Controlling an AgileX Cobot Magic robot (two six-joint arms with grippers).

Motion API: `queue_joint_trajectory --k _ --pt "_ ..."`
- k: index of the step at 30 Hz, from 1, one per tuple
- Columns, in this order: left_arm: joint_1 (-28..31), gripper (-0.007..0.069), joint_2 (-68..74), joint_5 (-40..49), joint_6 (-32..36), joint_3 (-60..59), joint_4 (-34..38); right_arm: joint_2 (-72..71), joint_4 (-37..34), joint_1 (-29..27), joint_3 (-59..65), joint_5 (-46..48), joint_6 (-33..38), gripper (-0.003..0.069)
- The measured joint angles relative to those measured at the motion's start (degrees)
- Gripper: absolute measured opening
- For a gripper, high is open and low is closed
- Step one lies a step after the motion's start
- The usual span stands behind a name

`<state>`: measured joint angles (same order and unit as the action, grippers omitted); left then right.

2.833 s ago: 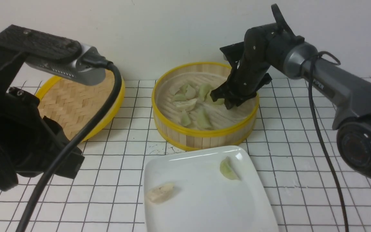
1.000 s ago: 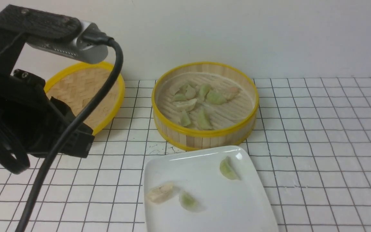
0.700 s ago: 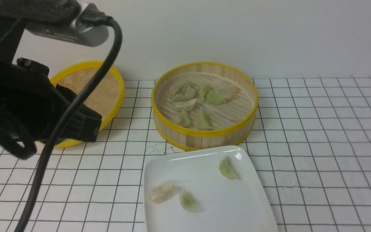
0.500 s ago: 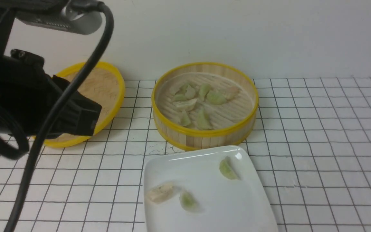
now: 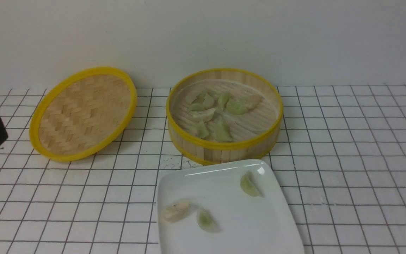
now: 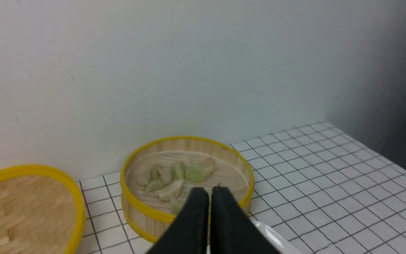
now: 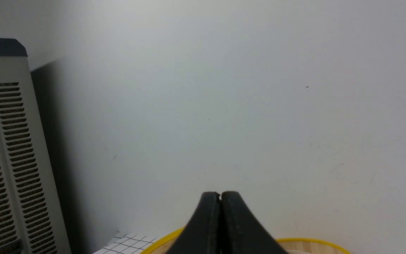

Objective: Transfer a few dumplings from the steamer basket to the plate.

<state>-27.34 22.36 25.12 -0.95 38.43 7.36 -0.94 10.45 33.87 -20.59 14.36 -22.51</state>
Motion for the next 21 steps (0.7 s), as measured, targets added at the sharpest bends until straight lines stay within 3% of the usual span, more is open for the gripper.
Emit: queue_joint_trajectory --k 12,18,21 --pt "0.00 -0.0006 -5.10 -0.21 0.12 -8.91 -0.29 0.00 0.00 0.00 0.00 -0.11 0.00 -0.0015" --pt "0.44 -0.0006 -5.41 -1.58 0.56 -12.73 -4.00 0.00 0.00 0.00 0.00 -0.11 0.00 -0.0015" --pt "6.46 -0.0006 -8.29 -7.05 0.95 -19.99 -5.12 0.00 0.00 0.00 0.00 -0.11 0.00 -0.0015"
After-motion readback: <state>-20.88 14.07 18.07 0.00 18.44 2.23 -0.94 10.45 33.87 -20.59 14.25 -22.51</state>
